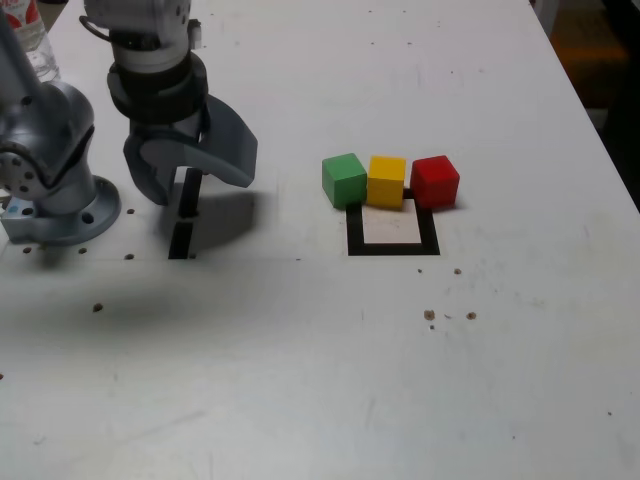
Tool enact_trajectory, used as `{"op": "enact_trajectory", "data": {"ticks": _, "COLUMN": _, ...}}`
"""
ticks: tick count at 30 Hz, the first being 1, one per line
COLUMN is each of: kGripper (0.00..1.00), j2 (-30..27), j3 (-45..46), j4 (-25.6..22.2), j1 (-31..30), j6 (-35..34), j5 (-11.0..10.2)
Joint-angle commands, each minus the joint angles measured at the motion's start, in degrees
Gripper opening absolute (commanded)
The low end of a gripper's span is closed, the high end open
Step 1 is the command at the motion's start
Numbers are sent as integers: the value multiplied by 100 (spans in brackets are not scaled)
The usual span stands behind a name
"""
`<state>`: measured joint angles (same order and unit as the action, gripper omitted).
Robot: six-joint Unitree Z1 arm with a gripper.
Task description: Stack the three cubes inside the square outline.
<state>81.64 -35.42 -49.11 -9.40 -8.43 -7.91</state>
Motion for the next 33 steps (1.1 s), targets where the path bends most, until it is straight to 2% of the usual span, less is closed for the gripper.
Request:
{"op": "enact_trajectory", "data": {"ticks": 1, "kGripper": 95, "j2": 0, "j3": 9, "j4": 14, "j1": -1, "j6": -10, "j5": 9}}
{"op": "enact_trajectory", "data": {"ticks": 16, "kGripper": 95, "j2": 39, "j3": -25, "j4": -62, "j1": -1, "j6": -14, "j5": -6}}
{"op": "enact_trajectory", "data": {"ticks": 21, "kGripper": 94, "j2": -4, "j3": -269, "j4": -519, "j1": -1, "j6": -6, "j5": -138}}
{"op": "enact_trajectory", "data": {"ticks": 26, "kGripper": 94, "j2": -69, "j3": -331, "j4": -570, "j1": -1, "j6": 12, "j5": -191}}
{"op": "enact_trajectory", "data": {"ticks": 33, "kGripper": 94, "j2": -24, "j3": -595, "j4": -640, "j1": -1, "j6": 186, "j5": -371}}
